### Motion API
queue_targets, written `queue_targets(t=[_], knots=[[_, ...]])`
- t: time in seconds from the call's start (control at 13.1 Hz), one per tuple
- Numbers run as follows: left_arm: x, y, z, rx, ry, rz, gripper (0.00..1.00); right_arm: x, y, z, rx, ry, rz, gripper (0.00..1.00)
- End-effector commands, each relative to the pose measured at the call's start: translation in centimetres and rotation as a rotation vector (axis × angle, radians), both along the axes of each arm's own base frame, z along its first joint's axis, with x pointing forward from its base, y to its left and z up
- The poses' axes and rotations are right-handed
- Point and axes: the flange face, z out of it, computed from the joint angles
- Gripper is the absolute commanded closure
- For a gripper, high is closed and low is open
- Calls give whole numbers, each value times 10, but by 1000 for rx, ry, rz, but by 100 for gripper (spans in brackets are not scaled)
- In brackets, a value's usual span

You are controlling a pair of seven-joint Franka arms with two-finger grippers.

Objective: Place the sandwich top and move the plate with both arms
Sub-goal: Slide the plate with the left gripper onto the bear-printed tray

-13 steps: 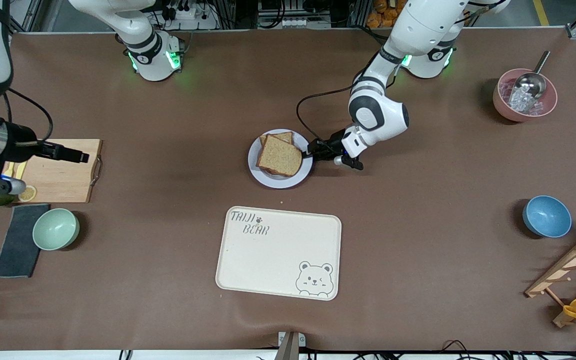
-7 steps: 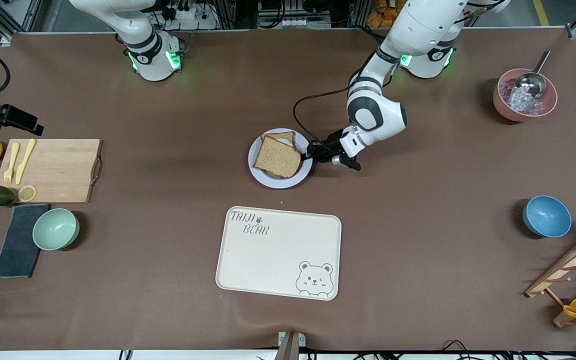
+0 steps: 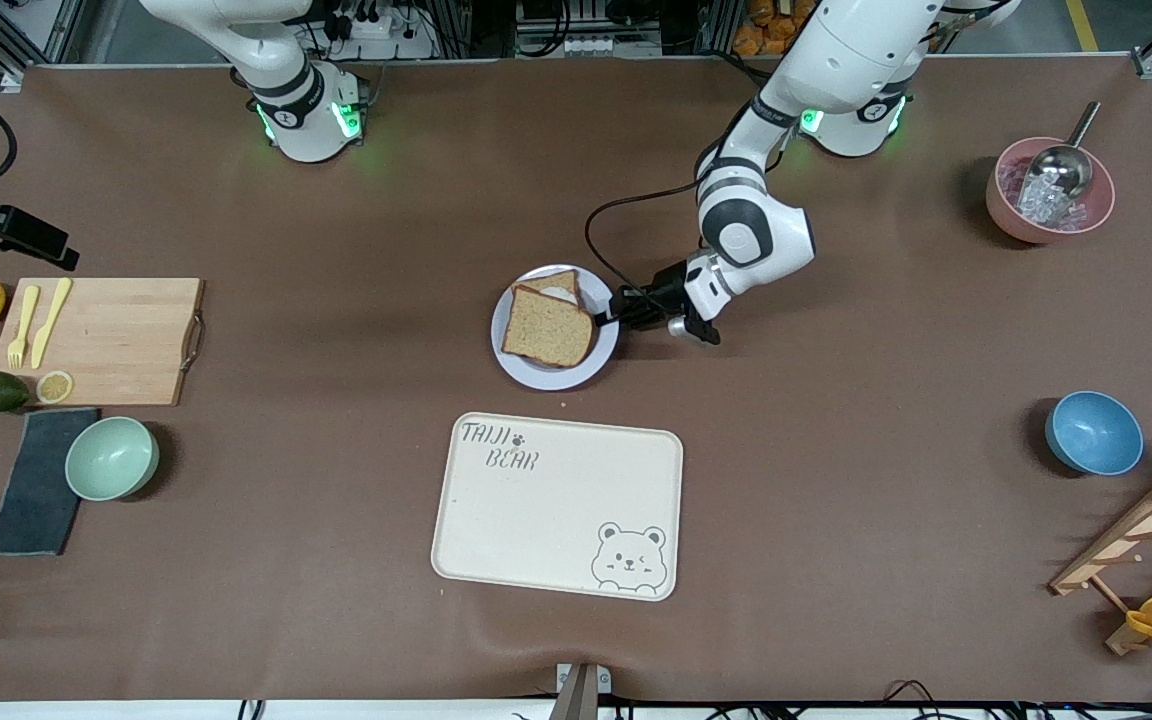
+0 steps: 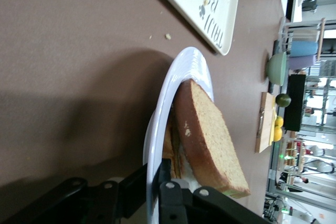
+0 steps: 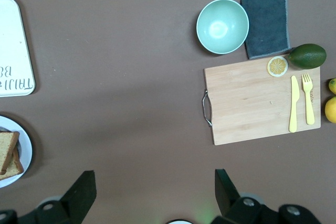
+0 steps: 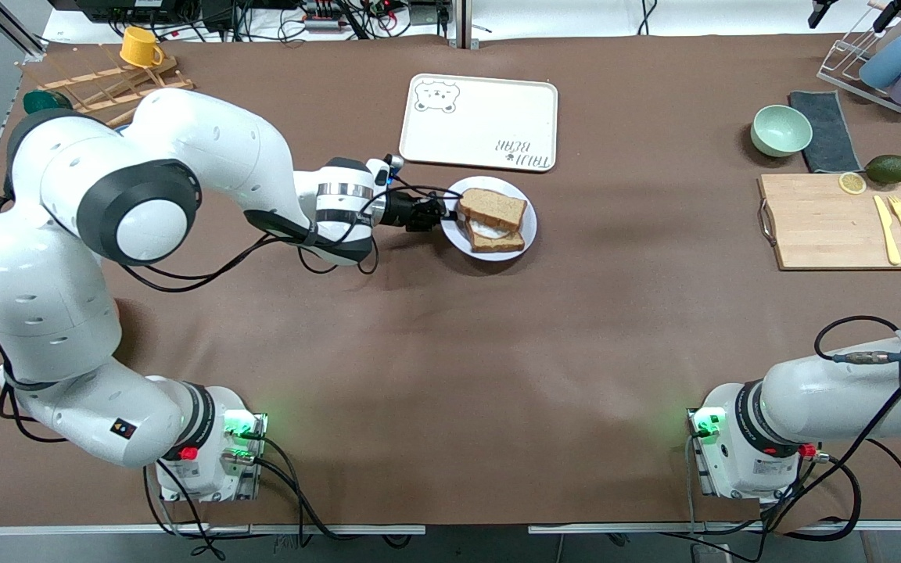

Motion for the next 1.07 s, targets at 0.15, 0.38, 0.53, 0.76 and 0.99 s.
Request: queue_targets(t=[0.15, 0.38, 0.53, 0.76, 0.99], knots=[[9, 0, 18, -108, -29, 66, 100, -1, -2, 6, -24, -9, -3, 0], [12, 1, 20, -193, -65, 97, 100, -1, -1, 6, -23, -9, -3, 0], [13, -2, 22, -222, -72, 117, 100, -2, -2, 6, -23, -6, -5, 0], [26, -9, 30, -269, -72, 188, 100, -1, -2, 6, -20, -9, -8, 0], [59, -15, 41, -327, -92, 273, 100, -1, 0, 5, -17, -8, -3, 0]])
